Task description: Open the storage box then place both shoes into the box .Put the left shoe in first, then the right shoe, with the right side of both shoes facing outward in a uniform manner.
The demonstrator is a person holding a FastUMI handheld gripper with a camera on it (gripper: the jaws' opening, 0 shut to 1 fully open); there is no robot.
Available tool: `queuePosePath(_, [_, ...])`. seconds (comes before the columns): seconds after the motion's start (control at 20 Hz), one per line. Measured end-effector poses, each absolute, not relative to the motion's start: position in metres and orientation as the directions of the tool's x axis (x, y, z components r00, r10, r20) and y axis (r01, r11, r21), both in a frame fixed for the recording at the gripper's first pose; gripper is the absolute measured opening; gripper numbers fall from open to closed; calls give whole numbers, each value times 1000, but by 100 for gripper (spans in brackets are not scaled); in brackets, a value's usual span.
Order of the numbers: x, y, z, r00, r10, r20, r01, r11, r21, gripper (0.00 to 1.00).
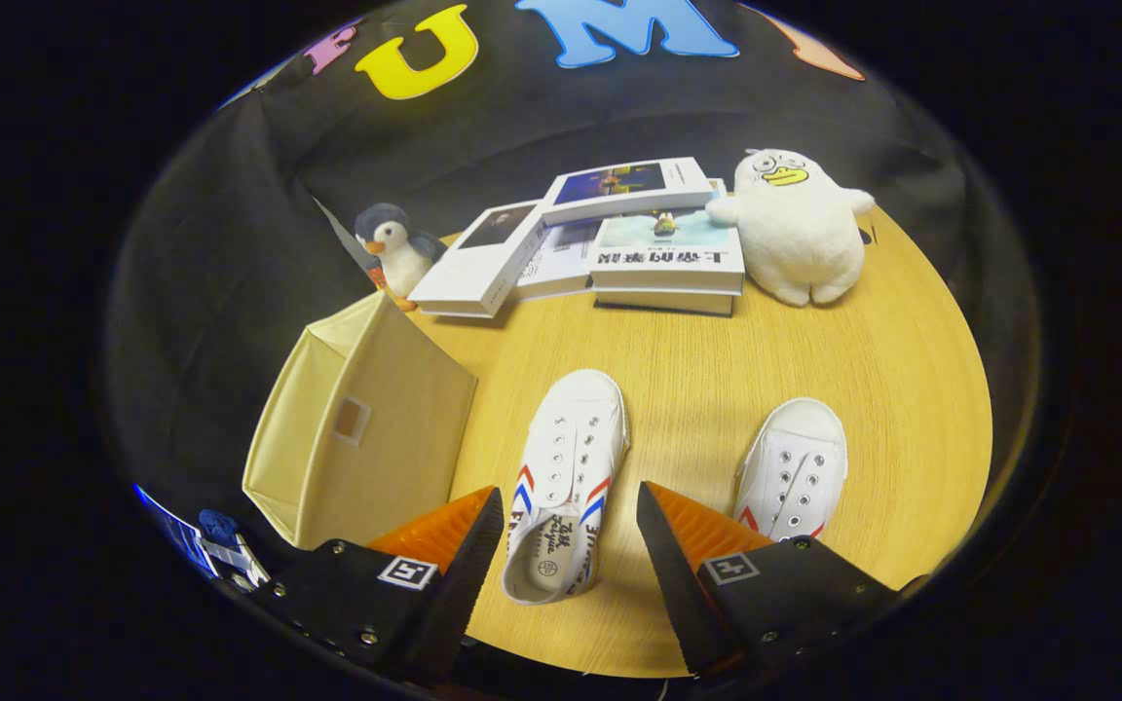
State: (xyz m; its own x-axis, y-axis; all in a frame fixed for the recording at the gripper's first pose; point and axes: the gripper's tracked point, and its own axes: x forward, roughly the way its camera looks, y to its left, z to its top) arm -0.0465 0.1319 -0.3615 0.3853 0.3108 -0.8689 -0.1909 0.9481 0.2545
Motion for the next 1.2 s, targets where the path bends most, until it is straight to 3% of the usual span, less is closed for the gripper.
queuePosePath(0.1, [-48,128,-382,375,279,-884,-201,955,216,81])
queuePosePath(0.2, [-53,127,-400,345,269,-899,-195,958,212,70])
queuePosePath(0.65, [-51,137,-455,249,280,-927,-153,957,248,70])
queuePosePath(0.8, [-52,150,-456,242,341,-909,-171,937,306,46])
queuePosePath(0.85, [-50,148,-455,247,342,-907,-187,935,302,30])
queuePosePath(1.0, [-50,145,-448,266,346,-900,-70,938,340,8])
queuePosePath(1.2, [-56,150,-440,225,382,-897,39,916,400,8])
